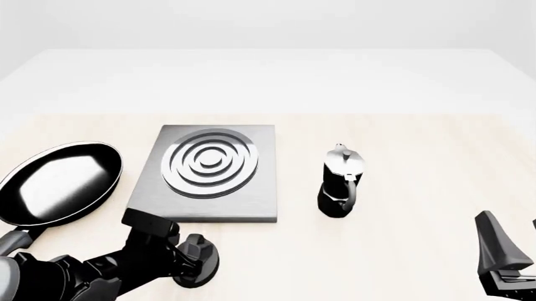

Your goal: Turn on the stove.

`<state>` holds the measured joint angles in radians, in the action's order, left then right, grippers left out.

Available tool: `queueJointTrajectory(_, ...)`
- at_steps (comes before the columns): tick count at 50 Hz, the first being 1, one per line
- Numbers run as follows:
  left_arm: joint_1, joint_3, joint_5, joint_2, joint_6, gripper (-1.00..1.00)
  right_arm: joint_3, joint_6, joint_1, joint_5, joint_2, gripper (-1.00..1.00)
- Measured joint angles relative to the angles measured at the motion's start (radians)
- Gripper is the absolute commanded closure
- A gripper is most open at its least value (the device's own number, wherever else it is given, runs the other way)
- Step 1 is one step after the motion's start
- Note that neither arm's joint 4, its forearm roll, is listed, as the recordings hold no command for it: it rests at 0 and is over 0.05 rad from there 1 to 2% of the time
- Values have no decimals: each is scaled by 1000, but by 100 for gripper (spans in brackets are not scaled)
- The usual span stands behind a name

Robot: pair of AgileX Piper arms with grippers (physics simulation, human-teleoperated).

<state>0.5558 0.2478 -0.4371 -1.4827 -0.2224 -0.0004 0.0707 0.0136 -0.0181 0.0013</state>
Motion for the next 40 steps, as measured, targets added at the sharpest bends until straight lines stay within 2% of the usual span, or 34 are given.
queueJointTrajectory(18, -49, 0, 3, 29, -36, -100, 0, -2, -2, 2, 0, -100)
queueJointTrajectory(40, -111, 3, 23, 83, -7, -100, 0, -4, -4, 5, 1, -100)
